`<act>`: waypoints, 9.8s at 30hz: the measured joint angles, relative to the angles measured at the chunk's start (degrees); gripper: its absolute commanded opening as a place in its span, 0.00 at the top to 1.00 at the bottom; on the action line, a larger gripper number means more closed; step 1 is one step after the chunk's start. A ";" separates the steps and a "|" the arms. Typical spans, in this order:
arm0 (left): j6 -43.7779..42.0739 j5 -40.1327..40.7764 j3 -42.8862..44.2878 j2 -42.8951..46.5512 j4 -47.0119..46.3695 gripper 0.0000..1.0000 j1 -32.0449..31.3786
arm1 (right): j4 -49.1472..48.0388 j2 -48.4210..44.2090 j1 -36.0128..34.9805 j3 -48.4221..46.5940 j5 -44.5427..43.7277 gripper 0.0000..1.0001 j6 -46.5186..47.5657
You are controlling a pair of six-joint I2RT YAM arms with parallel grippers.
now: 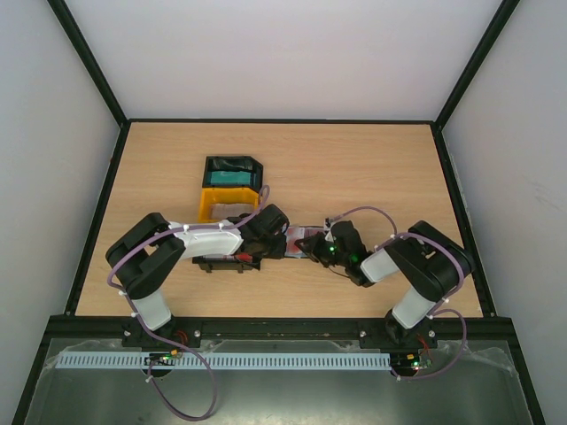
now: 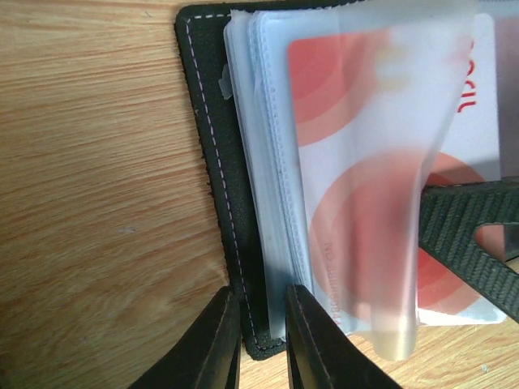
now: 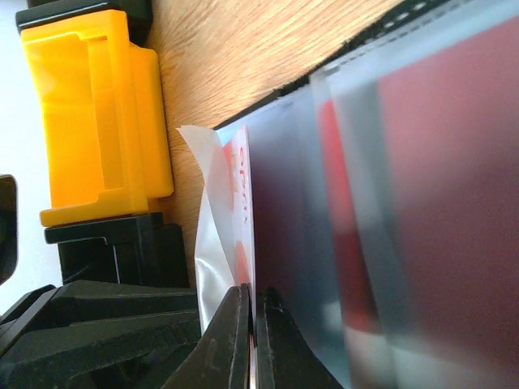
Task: Put the credit cards into the card holder
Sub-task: Insert the credit card into the card holder, then adjust the storage box at the center of the board, then pick up the credit card from the storage box.
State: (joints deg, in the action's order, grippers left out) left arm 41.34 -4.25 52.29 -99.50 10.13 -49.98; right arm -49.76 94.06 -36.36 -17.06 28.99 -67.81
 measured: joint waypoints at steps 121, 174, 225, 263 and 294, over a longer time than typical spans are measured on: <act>-9.55 1.11 9.33 28.04 20.22 0.33 14.95 | 57.77 -24.33 -5.25 -23.98 -26.38 0.28 19.78; -24.81 -8.50 20.00 -7.80 25.09 0.81 32.48 | 48.96 -1.09 -7.28 -30.03 -18.86 0.46 33.94; -22.27 3.23 17.11 -1.42 25.70 0.38 18.64 | 47.91 -1.05 -7.28 -30.01 -19.54 0.46 31.98; -22.77 0.44 16.44 -0.72 29.64 0.73 17.68 | 47.89 0.09 -7.28 -30.01 -20.44 0.46 31.76; -21.90 1.27 16.44 1.66 28.96 0.33 17.35 | 47.89 0.28 -7.28 -29.92 -20.63 0.46 31.76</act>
State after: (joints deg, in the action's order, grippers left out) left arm 19.44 -2.98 68.73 -97.84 39.09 -32.62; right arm -1.87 94.35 -43.64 -46.98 8.36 -36.05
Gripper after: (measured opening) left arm 0.610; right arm 0.538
